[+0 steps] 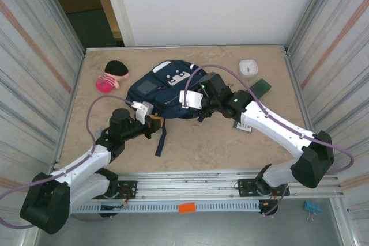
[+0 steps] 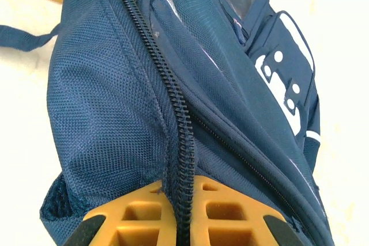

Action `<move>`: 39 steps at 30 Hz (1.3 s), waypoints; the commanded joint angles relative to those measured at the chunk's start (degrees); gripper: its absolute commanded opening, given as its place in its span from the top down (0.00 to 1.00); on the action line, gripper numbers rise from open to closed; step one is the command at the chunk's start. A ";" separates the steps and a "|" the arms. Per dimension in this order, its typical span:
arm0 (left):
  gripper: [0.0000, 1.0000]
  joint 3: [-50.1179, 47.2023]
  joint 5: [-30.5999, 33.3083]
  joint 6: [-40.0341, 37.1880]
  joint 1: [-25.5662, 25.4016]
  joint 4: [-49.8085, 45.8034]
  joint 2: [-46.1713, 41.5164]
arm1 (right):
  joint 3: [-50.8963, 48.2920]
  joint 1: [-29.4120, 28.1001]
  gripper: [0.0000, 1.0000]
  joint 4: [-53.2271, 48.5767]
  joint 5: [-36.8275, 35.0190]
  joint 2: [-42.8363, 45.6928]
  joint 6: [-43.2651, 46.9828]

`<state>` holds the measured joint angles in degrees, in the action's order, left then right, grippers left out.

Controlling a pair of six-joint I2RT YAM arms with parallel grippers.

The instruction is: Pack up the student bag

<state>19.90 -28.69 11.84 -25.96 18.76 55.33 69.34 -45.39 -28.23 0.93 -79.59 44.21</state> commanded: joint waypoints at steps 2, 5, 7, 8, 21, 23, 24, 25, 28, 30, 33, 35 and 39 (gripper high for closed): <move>1.00 6.23 -7.26 -0.36 -4.32 -1.42 1.39 | -0.82 -2.36 1.00 11.31 -4.90 -2.52 -9.20; 1.00 8.58 -7.90 0.26 -6.73 -1.66 4.06 | -2.48 -4.15 1.00 15.80 -6.28 -3.95 -12.78; 1.00 9.82 -8.13 1.45 -8.49 -0.42 5.49 | -3.25 -4.91 1.00 18.53 -7.50 -5.11 -15.81; 1.00 10.12 -8.03 1.79 -9.00 0.03 5.97 | -3.66 -5.00 1.00 19.72 -7.76 -5.44 -16.79; 1.00 8.10 10.85 2.36 -10.17 -10.07 4.76 | -13.18 -1.46 0.28 17.28 -5.98 4.72 -63.88; 1.00 6.61 11.00 2.27 -10.17 -9.31 5.32 | -13.66 2.51 0.25 10.85 -3.73 6.58 -79.20; 1.00 5.83 11.72 2.20 -10.26 -9.10 6.00 | -14.27 4.78 0.24 7.87 -2.14 7.15 -87.13; 1.00 5.09 12.75 2.47 -10.26 -9.06 6.51 | -15.44 6.62 0.24 6.26 0.26 7.33 -92.72; 1.00 3.91 15.11 3.48 -10.26 -8.92 8.44 | -22.07 9.24 0.24 11.37 8.81 7.69 -101.73; 1.00 4.68 14.55 1.75 -10.36 -10.77 9.80 | -25.77 9.00 0.24 16.98 11.42 7.46 -106.19; 1.00 5.83 13.24 0.66 -10.35 -12.60 10.91 | -27.10 8.92 0.24 20.94 14.28 5.20 -109.99; 1.00 5.92 12.39 0.40 -10.48 -12.46 11.28 | -26.30 8.66 0.26 20.70 14.51 2.67 -110.54; 1.00 7.21 11.56 -0.54 -11.43 -14.94 12.14 | -25.92 8.15 0.39 23.50 15.28 -1.79 -113.73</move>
<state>24.53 -16.62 13.32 -36.58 4.62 66.96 42.09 -36.71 -8.60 13.82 -79.42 -63.42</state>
